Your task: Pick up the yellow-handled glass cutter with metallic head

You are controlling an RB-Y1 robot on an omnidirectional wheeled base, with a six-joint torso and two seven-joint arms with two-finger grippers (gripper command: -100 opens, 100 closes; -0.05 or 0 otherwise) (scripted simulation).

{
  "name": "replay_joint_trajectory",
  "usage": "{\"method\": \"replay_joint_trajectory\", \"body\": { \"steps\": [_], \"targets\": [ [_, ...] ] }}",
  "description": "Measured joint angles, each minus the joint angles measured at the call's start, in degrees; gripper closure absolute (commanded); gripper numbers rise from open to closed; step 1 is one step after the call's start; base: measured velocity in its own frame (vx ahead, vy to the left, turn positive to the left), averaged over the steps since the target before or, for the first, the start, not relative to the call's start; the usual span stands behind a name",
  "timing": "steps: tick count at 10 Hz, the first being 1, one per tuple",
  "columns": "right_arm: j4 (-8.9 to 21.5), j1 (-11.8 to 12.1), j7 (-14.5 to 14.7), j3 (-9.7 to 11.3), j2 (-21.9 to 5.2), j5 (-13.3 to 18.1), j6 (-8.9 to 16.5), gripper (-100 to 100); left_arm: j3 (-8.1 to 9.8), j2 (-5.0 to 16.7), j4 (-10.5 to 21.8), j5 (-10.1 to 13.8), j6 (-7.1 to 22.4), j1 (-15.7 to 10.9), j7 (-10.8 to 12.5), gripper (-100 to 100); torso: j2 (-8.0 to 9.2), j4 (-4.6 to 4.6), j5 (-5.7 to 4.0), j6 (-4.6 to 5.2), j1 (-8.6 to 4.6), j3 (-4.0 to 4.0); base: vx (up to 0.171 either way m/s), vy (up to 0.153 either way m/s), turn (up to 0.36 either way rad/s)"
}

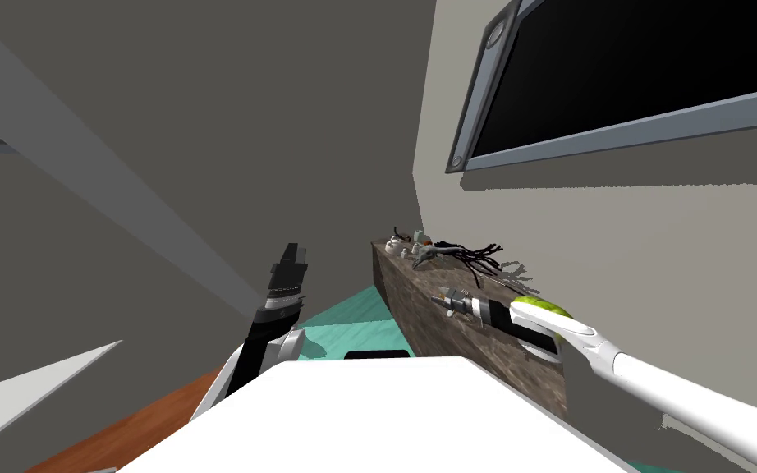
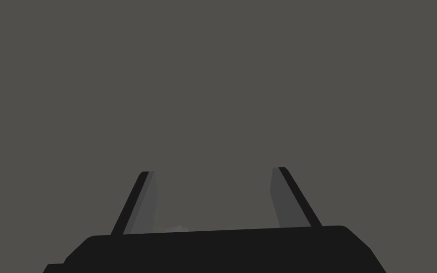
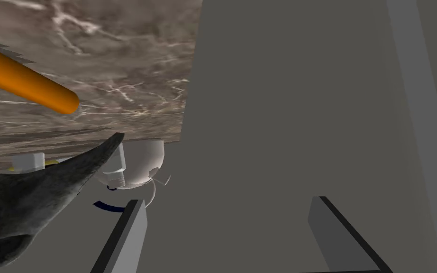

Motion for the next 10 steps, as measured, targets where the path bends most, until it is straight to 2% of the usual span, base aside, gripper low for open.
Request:
{"method": "replay_joint_trajectory", "body": {
  "steps": [1, 2, 4, 6, 8, 10],
  "targets": [
    [0.4, 0.9, 0.1, 0.8, -2.0, 0.5, 0.9, -100, 0.00, 0.0, 0.0, 0.0, 0.0, 0.0, 0.0, 0, -0.08, -0.01, 0.03, 0.00, 0.14, -0.04, 0.058, 0.082, -0.049],
    [1.4, 0.9, 0.4, 1.4, -2.9, 0.9, 1.3, -100, 0.00, 0.0, 0.0, 0.0, 0.0, 0.0, 0.0, 0, -0.04, -0.01, 0.03, -0.03, 0.12, -0.03, 0.038, 0.076, -0.071],
    [4.2, 0.0, 0.1, 4.1, -6.1, 2.3, 2.3, -100, 0.00, 0.0, 0.0, 0.0, 0.0, 0.0, 0.0, 0, -0.01, 0.00, 0.03, 0.00, 0.13, -0.01, 0.053, 0.079, -0.075],
    [4.8, 1.1, 0.5, 5.1, -8.6, 2.9, 3.4, -100, 0.00, 0.0, 0.0, 0.0, 0.0, 0.0, 0.0, 0, -0.02, 0.00, 0.01, -0.01, 0.05, -0.01, 0.061, 0.076, -0.075],
    [6.9, 2.5, 1.3, 6.2, -12.1, 3.5, 4.0, -100, 0.00, 0.0, 0.0, 0.0, 0.0, 0.0, 0.0, 0, -0.01, 0.00, 0.04, -0.02, 0.18, -0.01, 0.052, 0.100, -0.083],
    [8.9, 1.8, 1.3, 9.1, -14.4, 5.3, 5.4, -100, 0.00, 0.0, 0.0, 0.0, 0.0, 0.0, 0.0, 0, -0.02, -0.01, 0.03, -0.03, 0.13, -0.01, 0.036, 0.069, -0.041]
  ]
}}
